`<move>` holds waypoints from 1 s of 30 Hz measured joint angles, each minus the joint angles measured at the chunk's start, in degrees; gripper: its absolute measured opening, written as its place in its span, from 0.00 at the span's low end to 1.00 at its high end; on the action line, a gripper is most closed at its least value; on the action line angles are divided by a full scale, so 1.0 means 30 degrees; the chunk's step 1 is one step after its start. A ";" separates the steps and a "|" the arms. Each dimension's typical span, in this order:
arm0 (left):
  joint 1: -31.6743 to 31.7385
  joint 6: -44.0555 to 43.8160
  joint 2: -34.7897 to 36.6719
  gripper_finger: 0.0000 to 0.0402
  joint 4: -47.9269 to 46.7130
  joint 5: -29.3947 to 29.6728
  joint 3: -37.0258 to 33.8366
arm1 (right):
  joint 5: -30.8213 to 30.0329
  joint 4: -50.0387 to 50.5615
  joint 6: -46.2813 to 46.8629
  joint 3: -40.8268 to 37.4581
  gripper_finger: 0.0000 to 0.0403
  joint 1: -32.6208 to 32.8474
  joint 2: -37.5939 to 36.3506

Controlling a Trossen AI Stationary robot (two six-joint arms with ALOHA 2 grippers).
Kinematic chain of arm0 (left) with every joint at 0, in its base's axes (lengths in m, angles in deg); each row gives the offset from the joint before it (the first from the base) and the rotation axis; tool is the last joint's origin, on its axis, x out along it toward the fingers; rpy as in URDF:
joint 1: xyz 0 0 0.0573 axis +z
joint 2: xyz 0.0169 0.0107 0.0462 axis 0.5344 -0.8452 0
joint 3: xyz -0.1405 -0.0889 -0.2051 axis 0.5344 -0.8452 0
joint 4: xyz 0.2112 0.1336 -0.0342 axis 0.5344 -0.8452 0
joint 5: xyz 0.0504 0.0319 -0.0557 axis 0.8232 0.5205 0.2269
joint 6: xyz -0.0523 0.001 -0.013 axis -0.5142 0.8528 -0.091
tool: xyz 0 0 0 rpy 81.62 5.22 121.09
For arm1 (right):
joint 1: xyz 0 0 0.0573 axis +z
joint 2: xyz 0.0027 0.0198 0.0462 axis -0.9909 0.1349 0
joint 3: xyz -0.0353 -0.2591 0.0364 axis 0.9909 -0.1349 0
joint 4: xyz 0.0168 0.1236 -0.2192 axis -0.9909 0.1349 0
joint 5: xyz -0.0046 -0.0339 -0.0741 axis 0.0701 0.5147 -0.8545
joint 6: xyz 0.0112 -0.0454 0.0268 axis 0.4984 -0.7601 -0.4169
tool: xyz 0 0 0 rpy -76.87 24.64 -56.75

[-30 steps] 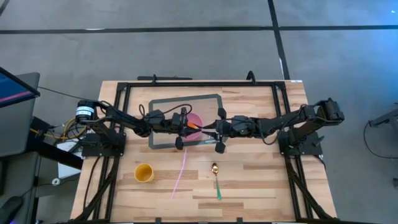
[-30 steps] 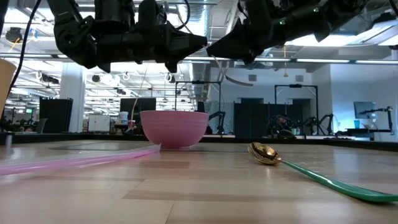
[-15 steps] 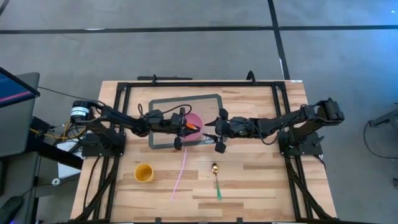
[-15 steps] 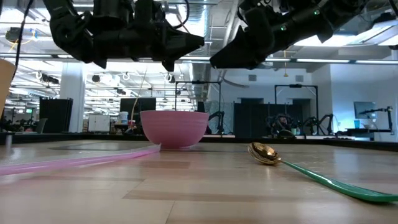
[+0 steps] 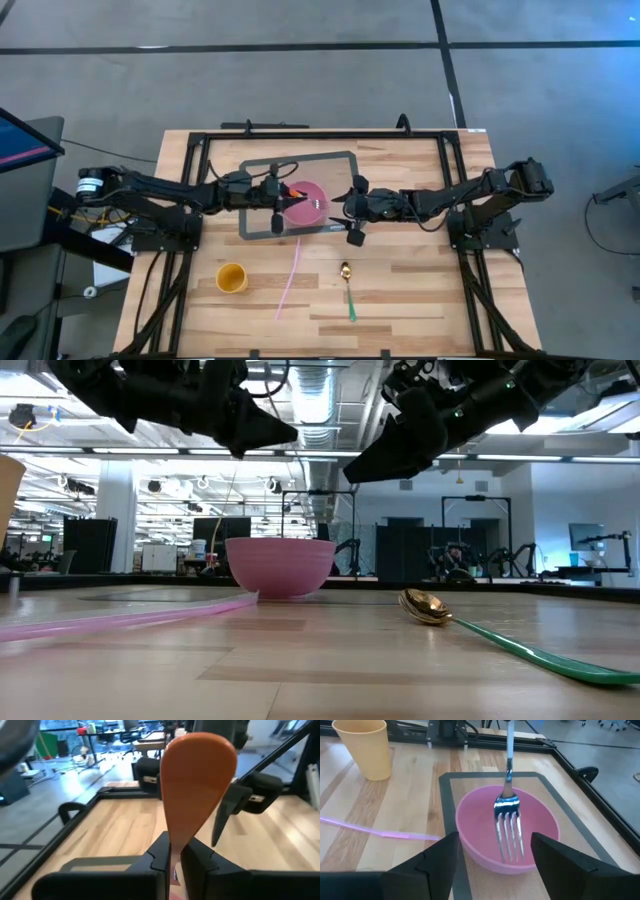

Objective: Pick & Place Utensil
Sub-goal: Put the orange fork into the pink bowl on the transparent mat

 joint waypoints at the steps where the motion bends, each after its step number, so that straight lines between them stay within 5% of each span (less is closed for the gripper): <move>1: 0.0000 0.0049 0.0165 0.07 -0.0292 0.0242 0.0000 | 0.0007 0.0000 0.0075 0.0000 0.60 0.0000 0.0000; 11: 0.0014 0.0220 0.0348 0.07 -0.1375 0.2905 -0.1141 | 0.0058 0.0612 0.1215 0.0000 0.60 0.0015 0.0000; 23: 0.0015 -0.0765 0.0312 0.06 0.4772 0.3331 -0.4865 | 0.0061 0.0422 0.2002 0.0000 0.60 0.0007 0.0005; 30: 0.0017 -0.1062 0.0229 0.07 0.6709 0.3332 -0.5922 | 0.0114 -0.2868 0.1738 0.0000 0.59 0.0000 0.1727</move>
